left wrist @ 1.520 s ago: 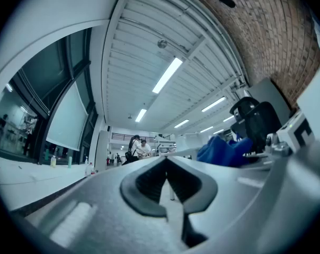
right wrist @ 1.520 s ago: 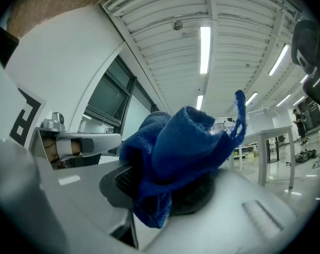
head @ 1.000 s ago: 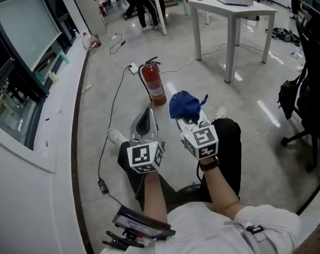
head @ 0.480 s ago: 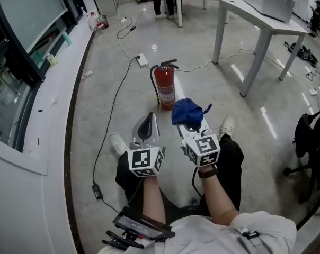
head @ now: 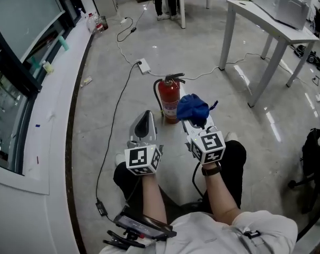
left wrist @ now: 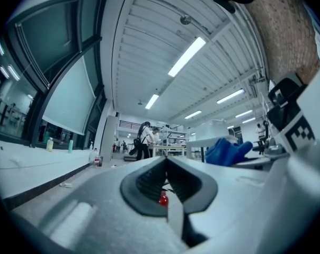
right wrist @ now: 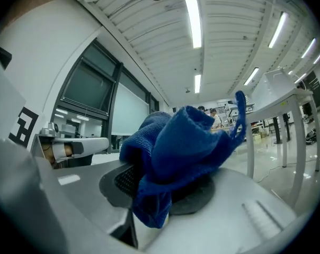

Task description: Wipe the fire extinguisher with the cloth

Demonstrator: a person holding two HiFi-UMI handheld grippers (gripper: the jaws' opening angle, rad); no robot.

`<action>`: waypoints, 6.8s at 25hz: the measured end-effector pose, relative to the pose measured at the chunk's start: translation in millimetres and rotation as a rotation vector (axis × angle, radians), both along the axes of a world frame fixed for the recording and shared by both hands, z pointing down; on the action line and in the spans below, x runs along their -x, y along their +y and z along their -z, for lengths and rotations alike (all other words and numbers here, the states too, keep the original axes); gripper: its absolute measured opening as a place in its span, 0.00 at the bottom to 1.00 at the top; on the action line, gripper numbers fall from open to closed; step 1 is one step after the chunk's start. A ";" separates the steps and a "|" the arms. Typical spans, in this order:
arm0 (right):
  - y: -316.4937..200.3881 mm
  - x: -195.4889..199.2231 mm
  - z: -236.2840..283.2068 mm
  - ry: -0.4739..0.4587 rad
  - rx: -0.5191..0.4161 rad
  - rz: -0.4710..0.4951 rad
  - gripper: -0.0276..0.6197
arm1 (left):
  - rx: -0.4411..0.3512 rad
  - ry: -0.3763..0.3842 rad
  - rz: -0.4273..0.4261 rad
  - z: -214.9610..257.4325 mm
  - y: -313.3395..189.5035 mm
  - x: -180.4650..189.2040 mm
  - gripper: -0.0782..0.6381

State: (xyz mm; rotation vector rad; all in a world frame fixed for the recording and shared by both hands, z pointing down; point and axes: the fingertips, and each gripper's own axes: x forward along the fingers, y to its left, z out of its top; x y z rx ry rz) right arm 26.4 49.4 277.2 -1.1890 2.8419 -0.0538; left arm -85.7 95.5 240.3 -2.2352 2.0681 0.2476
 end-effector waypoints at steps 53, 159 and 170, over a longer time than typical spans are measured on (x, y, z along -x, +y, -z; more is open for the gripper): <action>-205.7 155.4 -602.5 0.164 1.303 -0.374 0.23 | 0.303 0.053 -0.136 -143.3 -282.9 186.4 0.10; -194.2 124.2 -216.4 -0.417 0.711 0.164 0.19 | 0.140 -0.032 -0.267 -87.1 -267.8 93.8 0.11; -186.8 120.2 -543.3 -0.183 1.273 -0.083 0.19 | 0.228 -0.044 -0.230 -118.3 -254.5 100.4 0.11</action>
